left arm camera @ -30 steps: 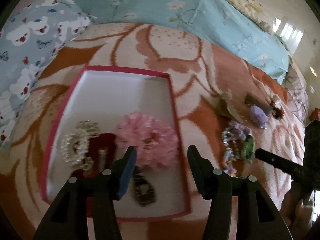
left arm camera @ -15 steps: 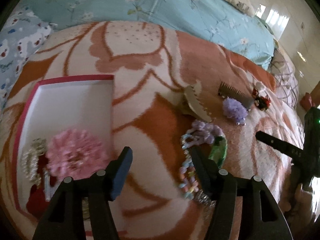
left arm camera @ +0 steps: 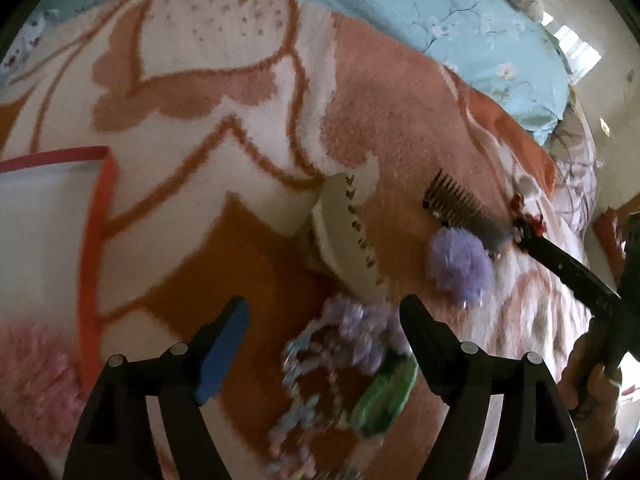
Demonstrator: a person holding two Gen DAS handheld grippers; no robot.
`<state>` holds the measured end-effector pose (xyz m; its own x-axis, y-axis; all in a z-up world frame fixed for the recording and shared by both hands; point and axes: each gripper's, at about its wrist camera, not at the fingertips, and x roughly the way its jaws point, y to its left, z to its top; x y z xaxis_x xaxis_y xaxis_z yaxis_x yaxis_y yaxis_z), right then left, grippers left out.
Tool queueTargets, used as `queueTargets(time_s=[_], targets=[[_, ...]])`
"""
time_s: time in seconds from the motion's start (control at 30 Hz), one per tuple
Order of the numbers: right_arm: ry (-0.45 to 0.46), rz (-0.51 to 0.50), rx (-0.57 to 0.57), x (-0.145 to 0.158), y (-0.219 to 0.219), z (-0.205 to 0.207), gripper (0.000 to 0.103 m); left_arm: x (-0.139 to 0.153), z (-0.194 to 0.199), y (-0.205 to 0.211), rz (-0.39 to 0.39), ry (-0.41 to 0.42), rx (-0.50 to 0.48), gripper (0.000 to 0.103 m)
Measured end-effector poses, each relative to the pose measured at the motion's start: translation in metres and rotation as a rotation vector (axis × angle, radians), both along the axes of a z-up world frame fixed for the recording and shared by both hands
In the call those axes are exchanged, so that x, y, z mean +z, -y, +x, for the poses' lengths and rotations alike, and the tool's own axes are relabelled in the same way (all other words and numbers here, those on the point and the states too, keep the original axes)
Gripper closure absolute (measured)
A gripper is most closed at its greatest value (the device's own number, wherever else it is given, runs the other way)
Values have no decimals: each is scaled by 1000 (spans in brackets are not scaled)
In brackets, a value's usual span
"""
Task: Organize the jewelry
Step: 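Grasp the beige claw clip with the left tool while the right tool grasps the black comb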
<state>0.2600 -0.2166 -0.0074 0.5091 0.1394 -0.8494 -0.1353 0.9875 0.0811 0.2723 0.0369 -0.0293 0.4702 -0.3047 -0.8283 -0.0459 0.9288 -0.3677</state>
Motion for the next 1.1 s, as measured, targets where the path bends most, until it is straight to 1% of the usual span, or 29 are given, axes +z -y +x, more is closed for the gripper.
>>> queueTargets(time_s=[0.1, 0.23, 0.33, 0.43, 0.5, 0.53, 0.57, 0.6, 0.63, 0.67, 0.7, 0.73, 0.93, 1.1], targets=[[-29, -65, 121, -7, -10, 18, 46, -12, 23, 8, 6, -25, 4, 25], [-50, -121, 251, -17, -25, 31, 45, -27, 49, 19, 27, -52, 2, 25], [-82, -165, 289, -29, -29, 40, 45, -41, 64, 28, 61, -78, -6, 25], [-111, -190, 288, -43, -27, 44, 47, -53, 74, 34, 80, -88, -12, 25], [-105, -193, 259, -46, -22, 43, 61, -56, 77, 38, 94, -76, -20, 26], [-105, -176, 240, -46, -18, 41, 80, -57, 77, 39, 97, -69, -23, 27], [-109, -137, 224, -45, -14, 40, 84, -57, 75, 41, 95, -61, -24, 32], [-104, -95, 208, -43, -9, 37, 86, -57, 75, 41, 85, -57, -26, 43], [-99, -59, 192, -40, -6, 33, 95, -58, 75, 40, 54, -58, -34, 48], [-95, -37, 182, -38, -4, 30, 98, -58, 74, 39, 39, -55, -32, 50], [-91, -20, 168, -35, -3, 27, 100, -56, 72, 37, 40, -44, -31, 53], [-86, -4, 155, -33, -3, 23, 102, -54, 70, 38, 46, -28, -34, 54], [-43, 91, 79, -11, -5, 1, 102, -38, 51, 29, 39, 9, -36, 54], [-4, 164, 66, 8, -19, -10, 102, -14, 23, 12, 44, 59, -25, 54]])
